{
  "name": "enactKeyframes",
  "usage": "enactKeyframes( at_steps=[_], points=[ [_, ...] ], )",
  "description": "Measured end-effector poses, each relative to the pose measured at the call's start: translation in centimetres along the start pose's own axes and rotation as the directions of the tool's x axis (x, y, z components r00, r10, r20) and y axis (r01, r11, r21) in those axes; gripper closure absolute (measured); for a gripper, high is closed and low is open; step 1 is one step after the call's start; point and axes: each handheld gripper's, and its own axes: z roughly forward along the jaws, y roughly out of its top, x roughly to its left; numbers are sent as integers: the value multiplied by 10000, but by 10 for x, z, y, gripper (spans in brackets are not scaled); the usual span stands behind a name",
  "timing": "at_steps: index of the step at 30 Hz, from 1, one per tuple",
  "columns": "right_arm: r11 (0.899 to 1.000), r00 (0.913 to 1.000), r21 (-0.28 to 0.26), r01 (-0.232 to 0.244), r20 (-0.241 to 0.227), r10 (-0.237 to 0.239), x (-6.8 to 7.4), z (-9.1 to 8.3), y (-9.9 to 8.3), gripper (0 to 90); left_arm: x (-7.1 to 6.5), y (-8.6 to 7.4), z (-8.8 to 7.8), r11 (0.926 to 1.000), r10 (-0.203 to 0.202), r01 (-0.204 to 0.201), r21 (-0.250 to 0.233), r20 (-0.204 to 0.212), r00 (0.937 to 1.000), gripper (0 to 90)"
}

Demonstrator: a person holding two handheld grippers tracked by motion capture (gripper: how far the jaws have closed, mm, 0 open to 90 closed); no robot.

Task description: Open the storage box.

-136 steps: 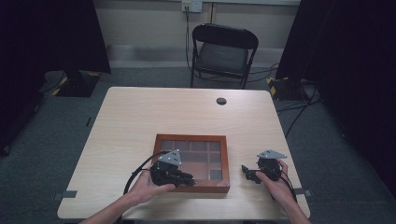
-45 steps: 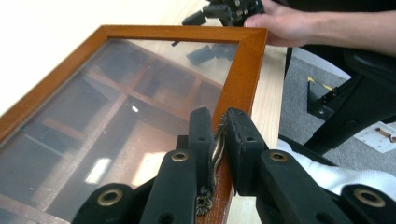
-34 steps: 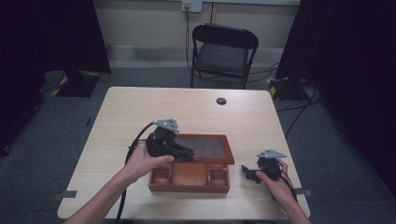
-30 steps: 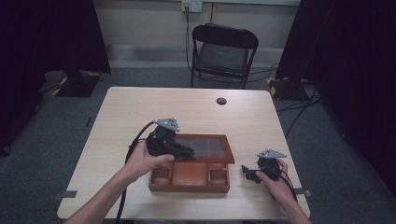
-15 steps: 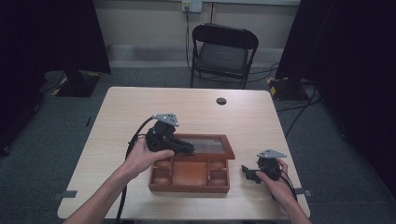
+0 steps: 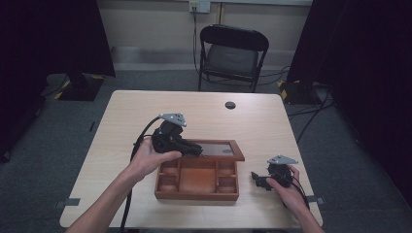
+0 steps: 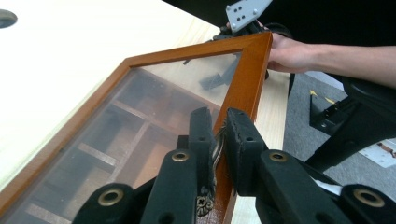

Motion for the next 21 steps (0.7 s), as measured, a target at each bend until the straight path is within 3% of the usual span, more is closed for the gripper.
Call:
enactKeyframes(
  at_steps=[21],
  points=[
    [10000, 10000, -31, -5, 9, 6, 0, 0, 0, 123, 3, 7, -4, 9999, 69, -70, -90, -153, 9999, 814]
  ],
)
